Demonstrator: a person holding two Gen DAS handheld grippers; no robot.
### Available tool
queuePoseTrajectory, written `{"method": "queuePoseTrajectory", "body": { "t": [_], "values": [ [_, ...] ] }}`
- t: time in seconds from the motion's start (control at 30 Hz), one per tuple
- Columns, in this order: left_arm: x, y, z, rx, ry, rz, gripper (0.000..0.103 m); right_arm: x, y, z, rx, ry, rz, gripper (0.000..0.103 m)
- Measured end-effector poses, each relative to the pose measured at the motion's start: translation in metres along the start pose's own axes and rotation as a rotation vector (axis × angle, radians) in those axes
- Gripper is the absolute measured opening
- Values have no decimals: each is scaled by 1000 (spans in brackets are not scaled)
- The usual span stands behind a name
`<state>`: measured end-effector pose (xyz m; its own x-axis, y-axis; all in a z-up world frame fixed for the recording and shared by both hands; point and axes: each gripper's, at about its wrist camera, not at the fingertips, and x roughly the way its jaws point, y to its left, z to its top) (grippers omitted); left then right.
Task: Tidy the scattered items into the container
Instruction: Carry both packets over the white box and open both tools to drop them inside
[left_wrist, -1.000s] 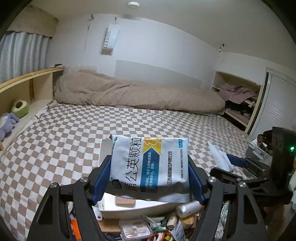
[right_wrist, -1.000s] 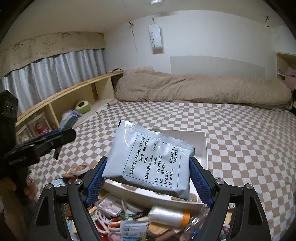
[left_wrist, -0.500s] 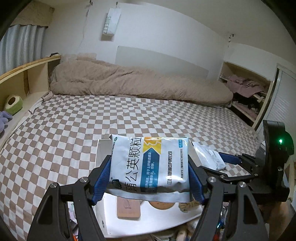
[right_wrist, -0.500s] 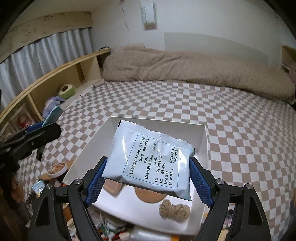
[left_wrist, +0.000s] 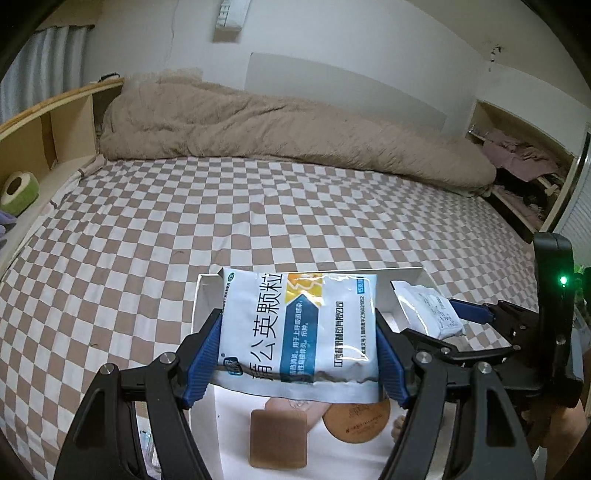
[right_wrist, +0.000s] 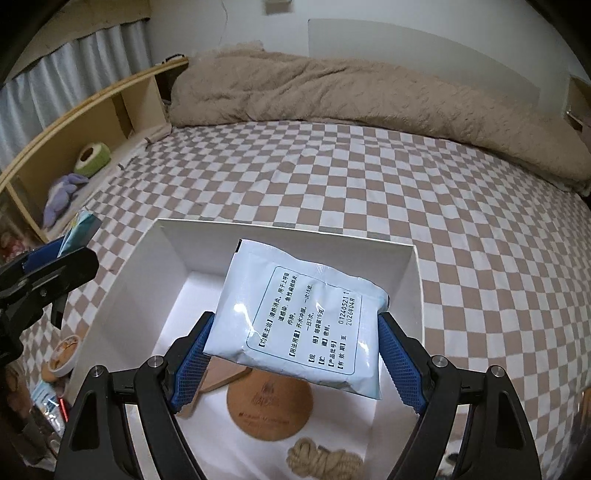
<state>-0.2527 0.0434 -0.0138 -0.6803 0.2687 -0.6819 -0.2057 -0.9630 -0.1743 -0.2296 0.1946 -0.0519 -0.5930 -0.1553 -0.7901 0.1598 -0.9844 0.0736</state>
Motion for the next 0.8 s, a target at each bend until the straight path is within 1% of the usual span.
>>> {"method": "queuePoseTrajectory", "body": {
  "t": [0.07,0.13,0.17,0.27,0.43,0.53,0.6,0.63,0.67,0.8],
  "values": [
    [9,1,0,-8,17,3,75,8,-2,1,-9,6,-2,87],
    [18,1,-2,-12,39,7,75,12,-6,1,5,5,-14,99],
    [22,2,-2,-13,48,10,75,13,-9,1,11,6,-7,100],
    [31,0,-3,-10,67,20,75,12,-13,-2,4,4,-2,100],
    [43,-4,-5,-2,95,31,75,9,-14,-8,-47,16,-12,101],
    [46,-7,-5,-1,94,38,75,8,-13,-11,-66,23,2,101],
    [48,-5,-2,-20,86,45,81,6,-12,-12,-74,28,10,101],
    [47,-3,-2,-34,83,50,91,6,-11,-11,-76,30,13,101],
    [46,-1,-2,-47,79,58,99,5,-10,-10,-80,32,14,101],
    [39,5,-6,-58,73,79,100,6,-9,-9,-92,51,-2,101]
  ]
}}
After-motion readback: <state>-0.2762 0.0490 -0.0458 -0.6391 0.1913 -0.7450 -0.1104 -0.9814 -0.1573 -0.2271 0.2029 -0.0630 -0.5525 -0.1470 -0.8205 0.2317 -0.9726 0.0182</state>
